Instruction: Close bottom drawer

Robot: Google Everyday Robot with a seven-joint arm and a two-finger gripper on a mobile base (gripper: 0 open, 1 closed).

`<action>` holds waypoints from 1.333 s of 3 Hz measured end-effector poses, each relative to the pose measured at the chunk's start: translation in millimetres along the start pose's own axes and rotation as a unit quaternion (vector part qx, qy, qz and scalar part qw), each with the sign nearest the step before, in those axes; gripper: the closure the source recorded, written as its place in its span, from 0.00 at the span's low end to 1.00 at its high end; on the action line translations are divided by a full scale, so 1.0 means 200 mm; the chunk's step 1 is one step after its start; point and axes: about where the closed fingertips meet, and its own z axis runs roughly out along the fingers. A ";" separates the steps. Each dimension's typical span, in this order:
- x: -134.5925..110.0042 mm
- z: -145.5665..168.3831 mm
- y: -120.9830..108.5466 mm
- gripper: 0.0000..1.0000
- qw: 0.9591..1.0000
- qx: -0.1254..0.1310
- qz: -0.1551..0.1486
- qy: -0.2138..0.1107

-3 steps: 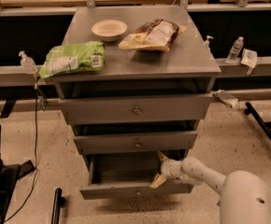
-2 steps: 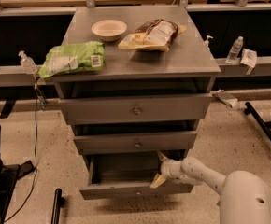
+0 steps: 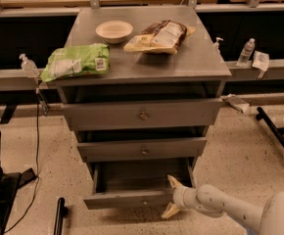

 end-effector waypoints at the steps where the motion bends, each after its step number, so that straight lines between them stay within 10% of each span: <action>1: 0.00 -0.01 -0.01 0.00 1.000 0.001 0.000 0.000; 4: 0.08 0.24 -0.35 0.00 0.999 0.008 0.024 0.041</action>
Offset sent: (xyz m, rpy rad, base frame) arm 0.0646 -0.0141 0.0086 -0.0801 -0.0263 -0.0641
